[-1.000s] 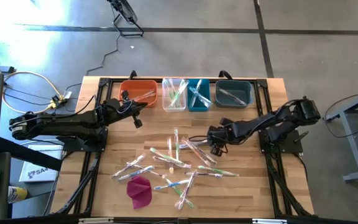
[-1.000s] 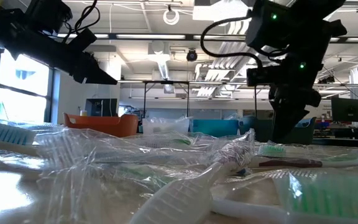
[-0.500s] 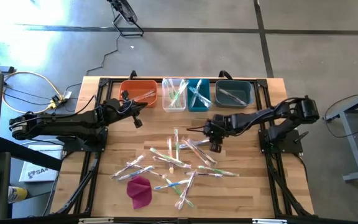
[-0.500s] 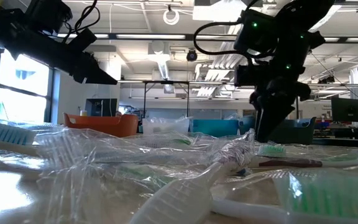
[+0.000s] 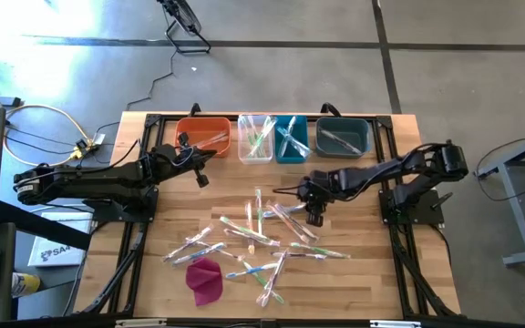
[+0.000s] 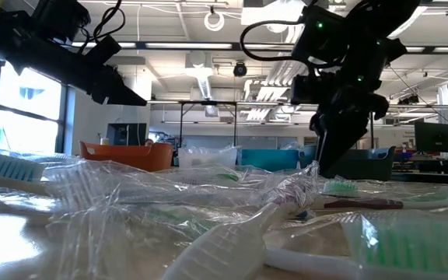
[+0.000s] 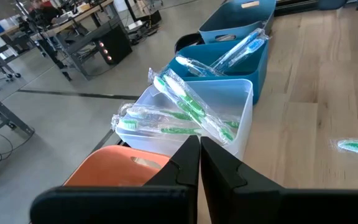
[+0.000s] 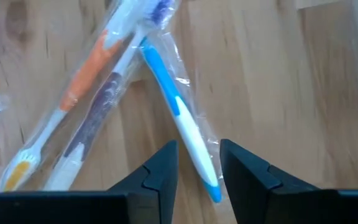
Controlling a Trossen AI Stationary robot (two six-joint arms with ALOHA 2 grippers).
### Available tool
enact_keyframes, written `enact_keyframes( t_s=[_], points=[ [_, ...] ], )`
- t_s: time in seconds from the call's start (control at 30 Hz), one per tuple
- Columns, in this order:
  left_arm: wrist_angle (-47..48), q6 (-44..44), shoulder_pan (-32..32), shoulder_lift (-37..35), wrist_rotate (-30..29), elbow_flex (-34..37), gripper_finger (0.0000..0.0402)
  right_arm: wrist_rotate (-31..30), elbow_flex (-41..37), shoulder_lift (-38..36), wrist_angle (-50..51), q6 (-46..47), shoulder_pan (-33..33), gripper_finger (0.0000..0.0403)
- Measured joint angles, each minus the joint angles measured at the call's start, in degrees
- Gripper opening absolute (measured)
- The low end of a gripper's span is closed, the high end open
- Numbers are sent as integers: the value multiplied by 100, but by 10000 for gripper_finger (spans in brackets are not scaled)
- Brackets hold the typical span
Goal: Pick & Place Toothbrushes
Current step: Put the blue toothbrush into the blue bin
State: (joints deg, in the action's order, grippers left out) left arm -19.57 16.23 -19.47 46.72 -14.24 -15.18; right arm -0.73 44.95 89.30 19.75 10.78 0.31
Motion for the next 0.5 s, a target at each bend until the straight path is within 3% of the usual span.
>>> enact_keyframes(
  t_s=[0.2, 0.5],
  points=[
    [0, 0, 0, 2, 0, 0, 9, -387, 0, 300, -156, -7, 165, 113],
    [0, 0, -2, 2, 1, 0, 9, -387, 23, 723, -274, 4, 169, 113]
  ],
)
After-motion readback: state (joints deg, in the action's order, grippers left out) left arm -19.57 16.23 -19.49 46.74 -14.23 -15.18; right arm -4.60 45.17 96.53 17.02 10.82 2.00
